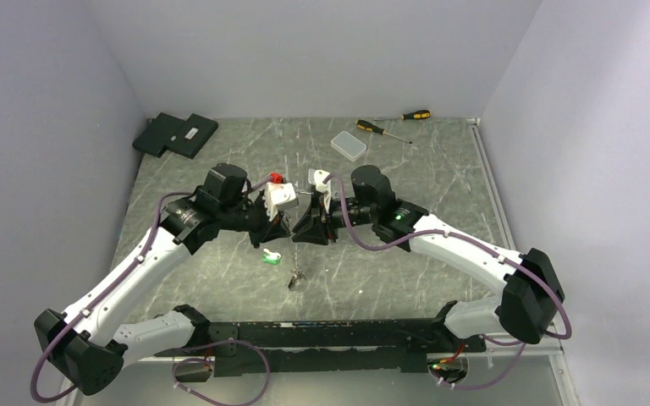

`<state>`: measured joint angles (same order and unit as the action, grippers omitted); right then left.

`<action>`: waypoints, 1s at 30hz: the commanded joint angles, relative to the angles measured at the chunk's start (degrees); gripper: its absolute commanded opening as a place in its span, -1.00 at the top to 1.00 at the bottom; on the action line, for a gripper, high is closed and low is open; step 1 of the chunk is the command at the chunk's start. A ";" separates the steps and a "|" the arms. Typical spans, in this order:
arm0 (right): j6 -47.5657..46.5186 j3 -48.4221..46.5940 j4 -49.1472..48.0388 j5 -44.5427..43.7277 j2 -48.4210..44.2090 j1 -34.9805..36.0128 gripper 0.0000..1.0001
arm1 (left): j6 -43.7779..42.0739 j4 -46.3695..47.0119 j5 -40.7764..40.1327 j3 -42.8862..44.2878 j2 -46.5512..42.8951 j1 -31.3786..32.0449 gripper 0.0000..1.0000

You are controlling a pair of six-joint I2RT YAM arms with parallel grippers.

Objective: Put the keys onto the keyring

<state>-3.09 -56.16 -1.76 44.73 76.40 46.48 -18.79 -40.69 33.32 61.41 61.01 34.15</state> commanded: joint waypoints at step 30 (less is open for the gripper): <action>1.65 0.70 -7.26 3.03 0.61 -0.50 1.00 | -1.63 5.18 6.46 -1.07 -6.95 -0.34 0.76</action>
<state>-1.76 -56.14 -4.89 47.00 77.38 46.26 -19.86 -39.66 36.47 60.40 56.93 33.63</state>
